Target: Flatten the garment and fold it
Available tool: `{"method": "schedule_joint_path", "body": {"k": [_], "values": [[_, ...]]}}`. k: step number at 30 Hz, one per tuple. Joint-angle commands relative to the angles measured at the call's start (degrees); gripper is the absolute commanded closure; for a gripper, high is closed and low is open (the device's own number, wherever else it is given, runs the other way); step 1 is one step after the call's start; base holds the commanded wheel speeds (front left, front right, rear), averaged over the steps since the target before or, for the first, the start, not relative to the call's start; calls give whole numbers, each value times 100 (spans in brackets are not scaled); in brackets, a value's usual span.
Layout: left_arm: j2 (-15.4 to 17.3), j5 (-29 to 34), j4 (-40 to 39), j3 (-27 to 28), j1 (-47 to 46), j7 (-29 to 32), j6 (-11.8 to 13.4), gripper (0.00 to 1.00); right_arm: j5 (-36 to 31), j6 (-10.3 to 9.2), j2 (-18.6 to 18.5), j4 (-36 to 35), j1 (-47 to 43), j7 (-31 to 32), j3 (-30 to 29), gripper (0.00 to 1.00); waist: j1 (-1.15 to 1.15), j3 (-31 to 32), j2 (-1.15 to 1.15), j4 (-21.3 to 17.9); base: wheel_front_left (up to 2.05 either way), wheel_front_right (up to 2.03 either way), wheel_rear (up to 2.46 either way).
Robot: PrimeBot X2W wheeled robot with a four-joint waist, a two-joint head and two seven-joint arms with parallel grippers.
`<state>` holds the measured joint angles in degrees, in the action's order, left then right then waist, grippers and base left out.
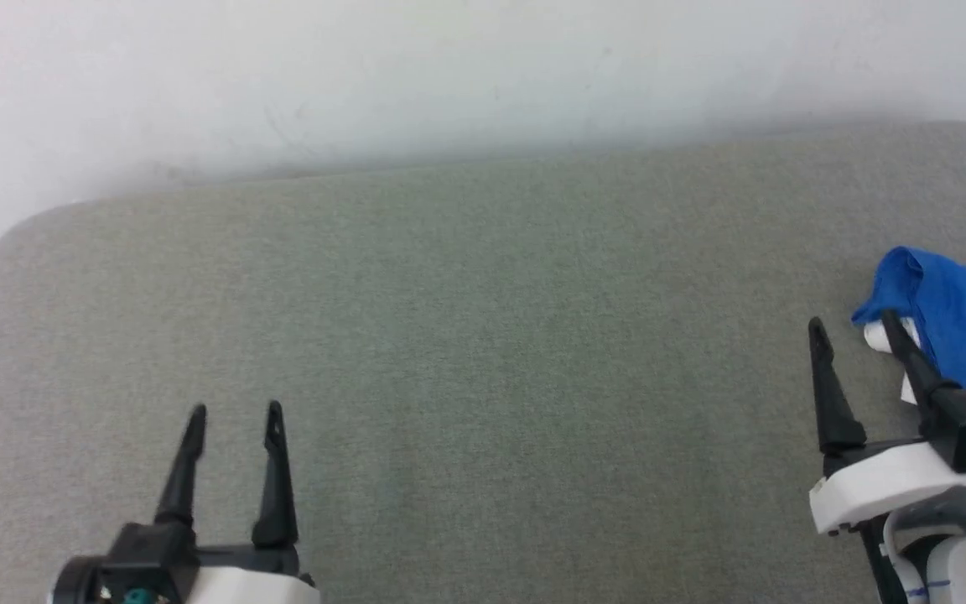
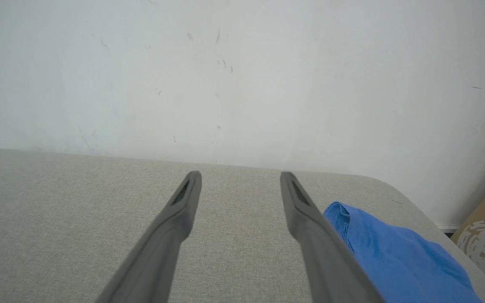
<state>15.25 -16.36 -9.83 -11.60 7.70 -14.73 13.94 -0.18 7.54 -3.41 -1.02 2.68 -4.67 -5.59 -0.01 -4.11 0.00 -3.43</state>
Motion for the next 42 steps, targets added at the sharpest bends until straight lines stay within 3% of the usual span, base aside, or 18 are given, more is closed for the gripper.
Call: {"method": "schedule_joint_path", "body": {"k": [1,14,25,26,42], "values": [[-30,66,33,-13,54,-27,-49,0,-36,-5,19,-24,-66,-38,11,0,1,88,0,84,0,0,0],[-398,27,465,30,140,-27,-348,0,-133,-5,52,263,-570,-389,241,0,1,279,0,278,0,0,0],[-505,239,498,273,137,-27,-538,0,-32,-5,53,232,-646,-478,240,0,1,255,0,288,0,0,0],[-481,212,483,241,76,4,-516,100,-65,0,33,260,-577,-449,240,100,1,258,0,291,0,0,0],[-542,330,523,308,4,133,-591,100,-61,0,30,252,-549,-368,267,100,1,271,0,295,0,0,0]]}}
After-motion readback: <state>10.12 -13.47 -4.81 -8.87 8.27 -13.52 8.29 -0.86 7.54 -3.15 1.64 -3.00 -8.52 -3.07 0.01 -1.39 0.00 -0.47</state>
